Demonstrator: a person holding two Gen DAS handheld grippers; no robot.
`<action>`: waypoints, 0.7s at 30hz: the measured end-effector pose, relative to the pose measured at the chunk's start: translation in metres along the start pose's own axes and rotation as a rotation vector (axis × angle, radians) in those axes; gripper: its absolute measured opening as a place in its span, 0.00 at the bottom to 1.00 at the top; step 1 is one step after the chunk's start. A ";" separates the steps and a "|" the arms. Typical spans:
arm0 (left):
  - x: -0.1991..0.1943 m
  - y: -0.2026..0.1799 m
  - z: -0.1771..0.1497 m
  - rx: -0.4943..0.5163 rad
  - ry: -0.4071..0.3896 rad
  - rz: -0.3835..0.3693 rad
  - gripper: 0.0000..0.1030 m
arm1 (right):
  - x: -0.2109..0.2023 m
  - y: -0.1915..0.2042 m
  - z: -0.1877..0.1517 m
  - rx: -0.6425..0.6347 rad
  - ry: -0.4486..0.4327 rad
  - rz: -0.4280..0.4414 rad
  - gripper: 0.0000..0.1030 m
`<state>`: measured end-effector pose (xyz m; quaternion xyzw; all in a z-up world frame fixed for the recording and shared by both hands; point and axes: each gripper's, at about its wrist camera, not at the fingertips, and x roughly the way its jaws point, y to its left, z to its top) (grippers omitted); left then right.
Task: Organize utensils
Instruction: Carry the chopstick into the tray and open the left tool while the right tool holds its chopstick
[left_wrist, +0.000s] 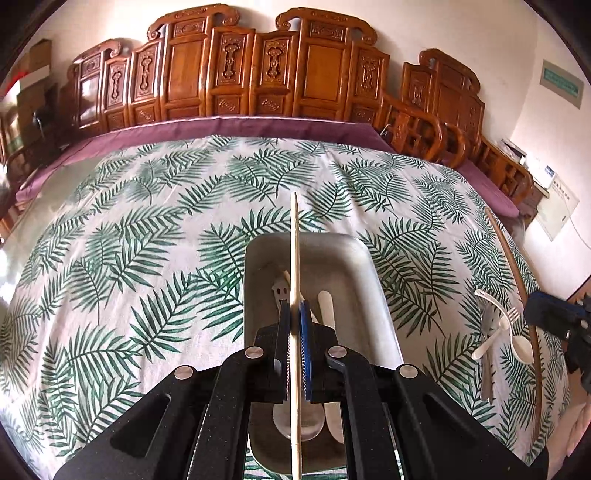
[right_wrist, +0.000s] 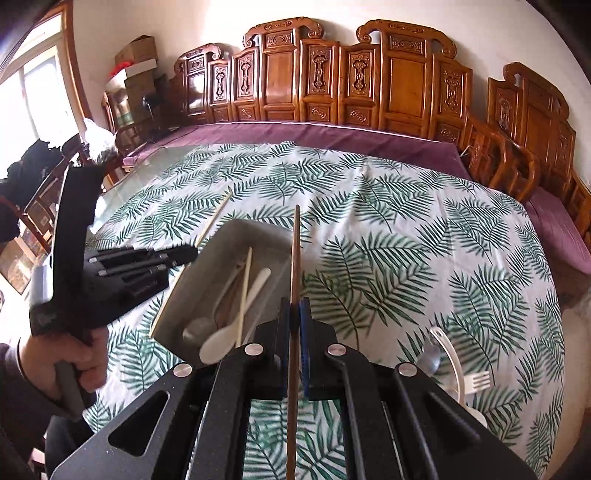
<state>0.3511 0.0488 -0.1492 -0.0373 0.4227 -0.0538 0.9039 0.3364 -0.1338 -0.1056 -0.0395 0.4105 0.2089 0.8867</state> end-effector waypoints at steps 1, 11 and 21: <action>0.002 0.001 -0.001 -0.005 0.005 -0.004 0.04 | 0.003 0.003 0.003 -0.001 -0.001 0.001 0.06; -0.015 0.012 -0.004 -0.011 -0.013 -0.018 0.04 | 0.025 0.018 0.024 -0.001 -0.004 0.019 0.06; -0.021 0.016 0.006 -0.013 -0.030 -0.063 0.04 | 0.039 0.032 0.032 -0.005 0.006 0.032 0.06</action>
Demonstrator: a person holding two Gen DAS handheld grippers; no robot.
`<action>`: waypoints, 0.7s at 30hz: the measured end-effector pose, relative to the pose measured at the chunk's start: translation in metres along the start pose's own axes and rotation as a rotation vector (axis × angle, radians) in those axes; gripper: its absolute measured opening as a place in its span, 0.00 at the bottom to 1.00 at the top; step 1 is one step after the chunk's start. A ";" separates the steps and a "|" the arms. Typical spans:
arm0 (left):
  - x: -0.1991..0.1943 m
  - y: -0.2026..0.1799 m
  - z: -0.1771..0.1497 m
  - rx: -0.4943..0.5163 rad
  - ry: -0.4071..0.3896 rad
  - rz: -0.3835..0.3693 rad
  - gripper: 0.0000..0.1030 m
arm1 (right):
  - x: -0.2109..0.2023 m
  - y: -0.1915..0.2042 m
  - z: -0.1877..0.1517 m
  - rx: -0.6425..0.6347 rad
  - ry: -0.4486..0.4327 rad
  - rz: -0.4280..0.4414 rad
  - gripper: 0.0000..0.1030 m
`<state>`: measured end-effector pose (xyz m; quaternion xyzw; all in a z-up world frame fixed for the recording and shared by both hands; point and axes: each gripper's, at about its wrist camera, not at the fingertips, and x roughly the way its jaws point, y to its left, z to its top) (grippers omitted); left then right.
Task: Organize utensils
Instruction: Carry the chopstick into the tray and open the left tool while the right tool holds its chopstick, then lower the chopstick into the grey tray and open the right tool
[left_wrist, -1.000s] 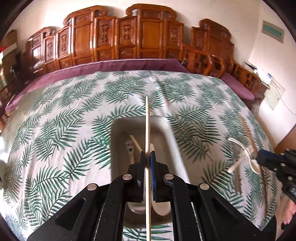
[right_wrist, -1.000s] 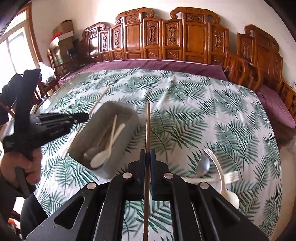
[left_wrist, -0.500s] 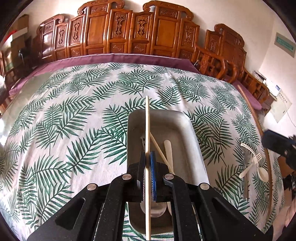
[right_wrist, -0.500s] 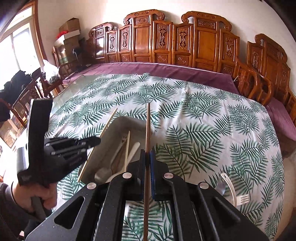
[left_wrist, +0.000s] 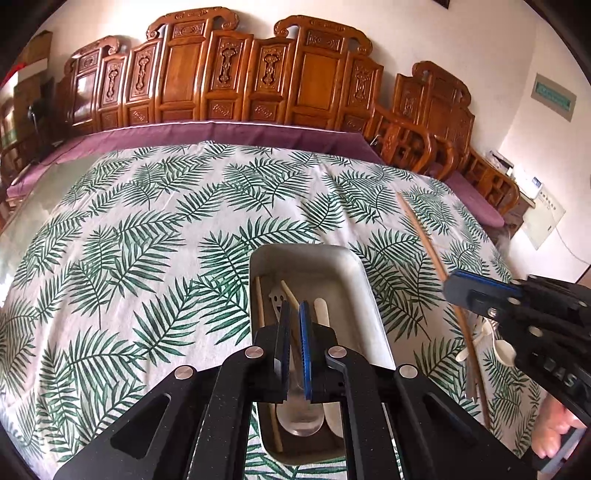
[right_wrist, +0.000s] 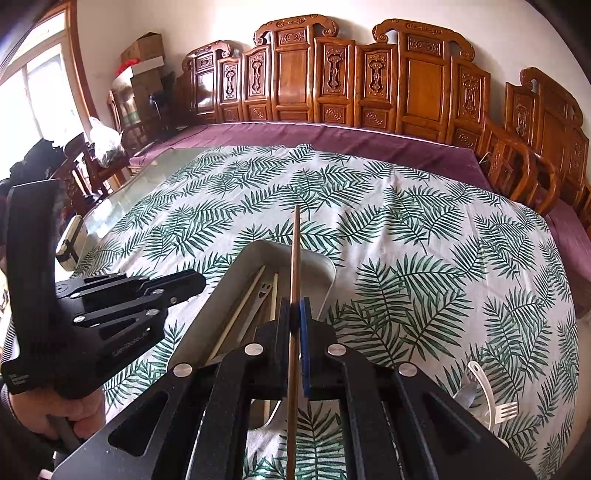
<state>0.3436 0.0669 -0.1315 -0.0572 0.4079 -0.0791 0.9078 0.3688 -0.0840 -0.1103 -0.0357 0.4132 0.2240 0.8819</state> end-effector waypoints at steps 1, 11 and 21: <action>-0.002 0.000 0.000 0.003 -0.003 0.002 0.04 | 0.002 0.002 0.003 0.001 -0.001 0.004 0.06; -0.030 0.025 -0.016 0.032 -0.010 0.039 0.04 | 0.042 0.016 0.022 0.060 0.021 0.070 0.06; -0.042 0.053 -0.028 0.018 -0.009 0.058 0.04 | 0.082 0.026 0.013 0.108 0.045 0.066 0.06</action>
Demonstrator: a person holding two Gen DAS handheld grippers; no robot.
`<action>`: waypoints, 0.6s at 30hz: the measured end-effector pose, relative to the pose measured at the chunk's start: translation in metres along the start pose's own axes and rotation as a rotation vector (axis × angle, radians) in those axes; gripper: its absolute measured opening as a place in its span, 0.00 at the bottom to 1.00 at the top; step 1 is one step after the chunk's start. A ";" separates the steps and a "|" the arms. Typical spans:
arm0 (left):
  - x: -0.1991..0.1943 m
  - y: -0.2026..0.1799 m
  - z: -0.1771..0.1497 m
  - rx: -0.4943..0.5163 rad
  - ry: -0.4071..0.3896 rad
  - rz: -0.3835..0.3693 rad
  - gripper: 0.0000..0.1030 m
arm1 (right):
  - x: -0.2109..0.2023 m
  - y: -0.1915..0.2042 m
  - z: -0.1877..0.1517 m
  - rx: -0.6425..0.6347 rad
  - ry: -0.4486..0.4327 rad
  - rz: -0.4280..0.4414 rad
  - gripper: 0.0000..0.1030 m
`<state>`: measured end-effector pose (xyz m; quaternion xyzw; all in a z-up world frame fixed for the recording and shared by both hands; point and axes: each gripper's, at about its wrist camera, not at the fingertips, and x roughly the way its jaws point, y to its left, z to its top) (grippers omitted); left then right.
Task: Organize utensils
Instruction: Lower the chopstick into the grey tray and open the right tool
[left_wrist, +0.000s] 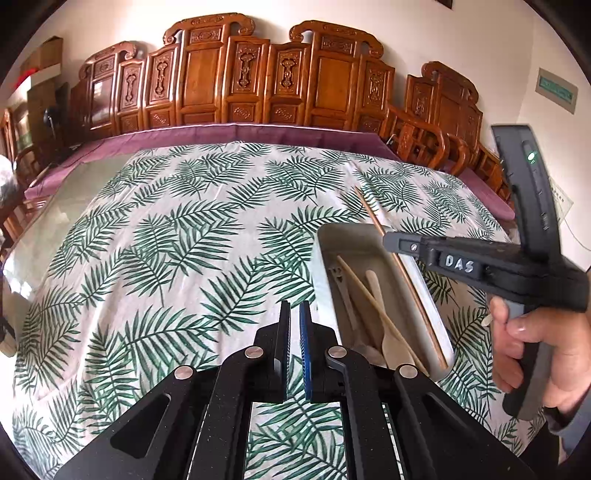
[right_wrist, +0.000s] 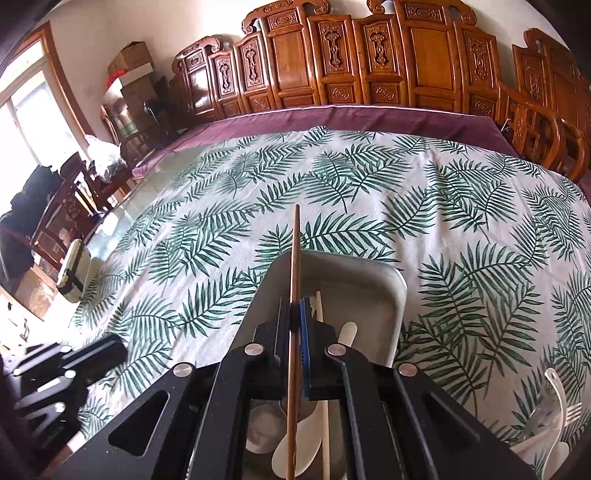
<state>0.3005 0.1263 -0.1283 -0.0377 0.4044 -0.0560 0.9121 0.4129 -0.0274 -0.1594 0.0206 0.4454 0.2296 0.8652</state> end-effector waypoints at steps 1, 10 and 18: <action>0.000 0.001 0.000 0.000 -0.001 0.000 0.04 | 0.002 0.000 -0.002 -0.001 0.002 -0.003 0.06; -0.002 -0.002 -0.002 0.009 -0.001 -0.009 0.04 | 0.011 -0.007 -0.013 -0.025 0.046 -0.069 0.12; -0.007 -0.022 -0.005 0.031 -0.010 -0.020 0.04 | -0.021 -0.023 -0.020 -0.053 0.007 -0.067 0.22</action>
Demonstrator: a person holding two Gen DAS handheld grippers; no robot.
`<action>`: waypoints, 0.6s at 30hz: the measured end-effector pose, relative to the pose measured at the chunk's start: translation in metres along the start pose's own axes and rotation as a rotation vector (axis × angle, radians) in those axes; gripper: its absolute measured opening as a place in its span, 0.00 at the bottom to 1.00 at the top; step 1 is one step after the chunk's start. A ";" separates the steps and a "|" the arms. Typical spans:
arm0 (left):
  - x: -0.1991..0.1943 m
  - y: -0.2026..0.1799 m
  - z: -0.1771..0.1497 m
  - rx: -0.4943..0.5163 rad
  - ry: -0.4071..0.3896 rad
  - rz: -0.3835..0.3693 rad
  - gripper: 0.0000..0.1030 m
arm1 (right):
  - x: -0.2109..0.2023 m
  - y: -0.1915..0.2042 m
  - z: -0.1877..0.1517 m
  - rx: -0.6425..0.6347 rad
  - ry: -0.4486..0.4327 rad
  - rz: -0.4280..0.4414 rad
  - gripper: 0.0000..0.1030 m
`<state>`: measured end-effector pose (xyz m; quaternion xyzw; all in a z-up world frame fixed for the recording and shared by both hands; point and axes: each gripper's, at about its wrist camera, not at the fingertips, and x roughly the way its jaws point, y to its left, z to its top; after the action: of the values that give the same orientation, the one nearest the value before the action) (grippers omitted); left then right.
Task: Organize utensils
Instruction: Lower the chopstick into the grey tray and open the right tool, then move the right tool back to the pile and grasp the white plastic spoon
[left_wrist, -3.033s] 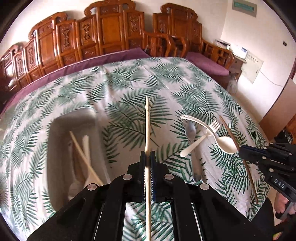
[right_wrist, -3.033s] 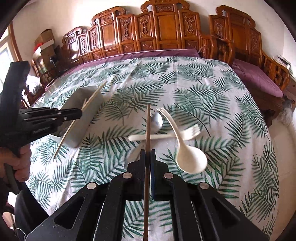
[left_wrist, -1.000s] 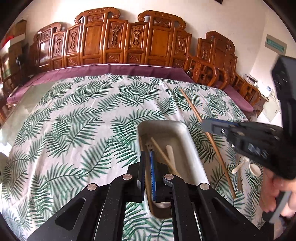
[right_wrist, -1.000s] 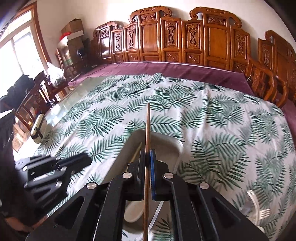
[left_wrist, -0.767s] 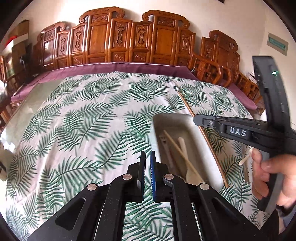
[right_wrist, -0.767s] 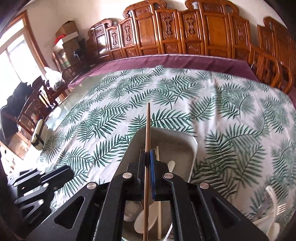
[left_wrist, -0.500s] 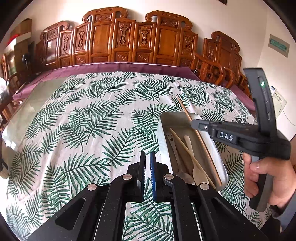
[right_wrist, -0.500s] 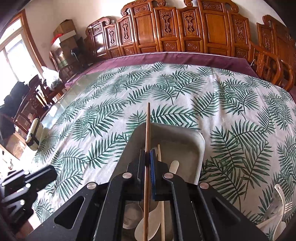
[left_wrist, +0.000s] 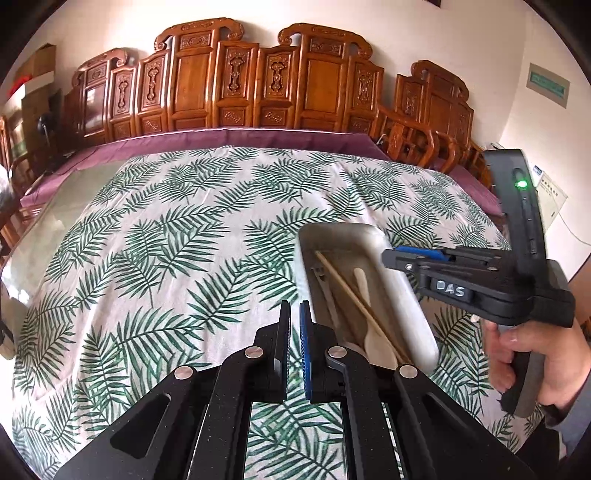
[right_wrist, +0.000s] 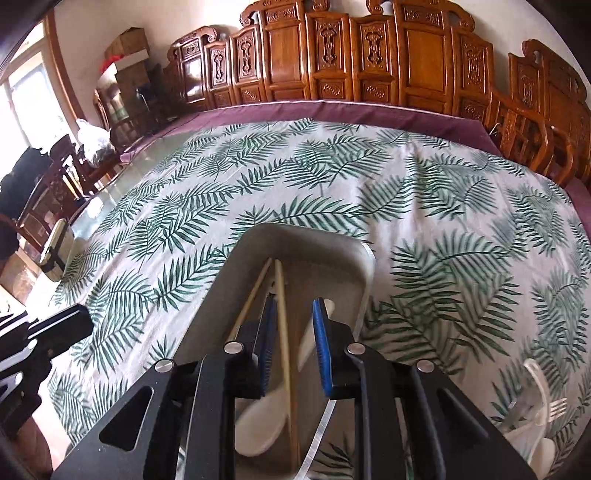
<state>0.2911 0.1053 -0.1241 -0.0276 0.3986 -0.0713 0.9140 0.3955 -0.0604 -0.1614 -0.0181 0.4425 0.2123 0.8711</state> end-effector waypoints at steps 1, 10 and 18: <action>0.000 -0.003 0.000 0.004 -0.001 -0.002 0.04 | -0.009 -0.006 -0.004 -0.008 -0.008 -0.003 0.22; -0.005 -0.044 0.002 0.057 -0.018 -0.030 0.04 | -0.071 -0.066 -0.052 -0.054 -0.033 -0.069 0.22; -0.002 -0.088 -0.004 0.109 -0.017 -0.058 0.04 | -0.110 -0.128 -0.108 -0.054 -0.018 -0.175 0.22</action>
<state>0.2775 0.0189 -0.1156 0.0102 0.3854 -0.1193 0.9149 0.3058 -0.2398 -0.1608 -0.0781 0.4253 0.1476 0.8895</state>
